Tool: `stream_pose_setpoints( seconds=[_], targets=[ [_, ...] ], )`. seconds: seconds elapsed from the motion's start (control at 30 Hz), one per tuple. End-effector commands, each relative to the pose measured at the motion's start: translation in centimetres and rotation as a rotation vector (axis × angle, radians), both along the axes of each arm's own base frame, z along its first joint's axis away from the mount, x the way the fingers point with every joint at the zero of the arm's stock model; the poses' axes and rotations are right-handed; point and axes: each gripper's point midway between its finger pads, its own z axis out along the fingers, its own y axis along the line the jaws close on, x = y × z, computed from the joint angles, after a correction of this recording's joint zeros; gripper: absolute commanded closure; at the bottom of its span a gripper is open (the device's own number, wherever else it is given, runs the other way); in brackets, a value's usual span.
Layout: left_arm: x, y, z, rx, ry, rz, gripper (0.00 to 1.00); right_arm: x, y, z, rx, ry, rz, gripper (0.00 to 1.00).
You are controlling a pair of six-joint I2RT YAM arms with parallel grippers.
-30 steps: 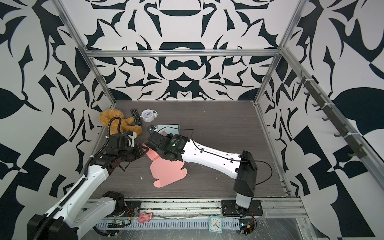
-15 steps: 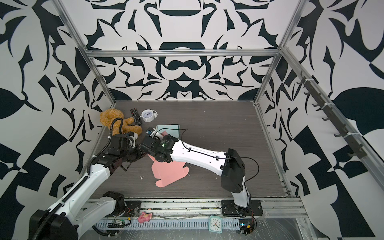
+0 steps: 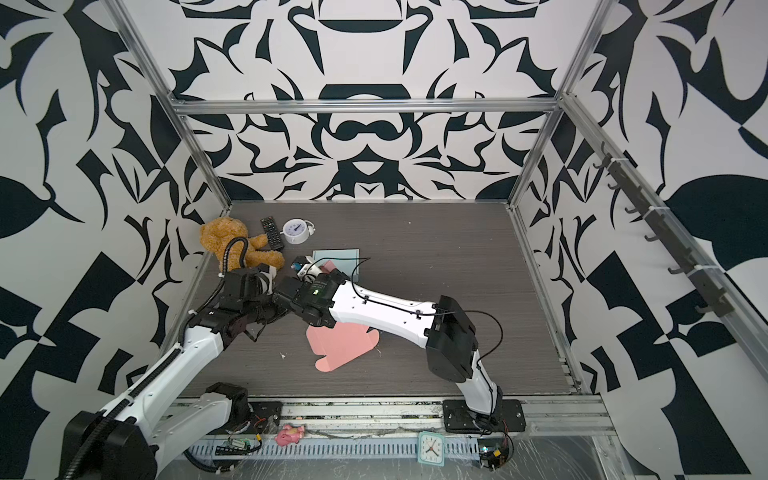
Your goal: Fold the paper box
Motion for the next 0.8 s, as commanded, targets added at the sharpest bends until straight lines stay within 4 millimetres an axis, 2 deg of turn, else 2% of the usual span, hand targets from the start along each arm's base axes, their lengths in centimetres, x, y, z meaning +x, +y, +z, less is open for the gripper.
stream_pose_setpoints(
  seconds=[0.0, 0.07, 0.33, 0.53, 0.63, 0.77],
  targets=[
    [0.1, -0.3, 0.0, -0.023, -0.007, 0.002, 0.94, 0.2, -0.3, 1.9, 0.018, -0.059, -0.024, 0.80],
    [0.1, -0.3, -0.1, -0.026, -0.003, 0.001, 0.94, 0.4, -0.4, 1.7, 0.011, -0.065, -0.029, 0.81],
    [0.1, -0.4, -0.2, -0.031, -0.007, 0.002, 0.94, 0.7, -0.9, 0.9, -0.024, -0.086, -0.057, 1.00],
    [0.2, -0.4, -0.2, -0.034, -0.009, 0.000, 0.94, 0.6, -1.0, 1.3, -0.030, -0.099, -0.073, 1.00],
    [0.2, -0.3, -0.1, -0.036, -0.014, 0.010, 0.94, 0.3, -0.6, 1.8, -0.010, -0.106, -0.064, 0.90],
    [0.3, -0.2, -0.2, -0.033, -0.016, 0.018, 0.94, -0.1, -0.3, 2.5, 0.031, -0.117, -0.057, 0.84]
  ],
)
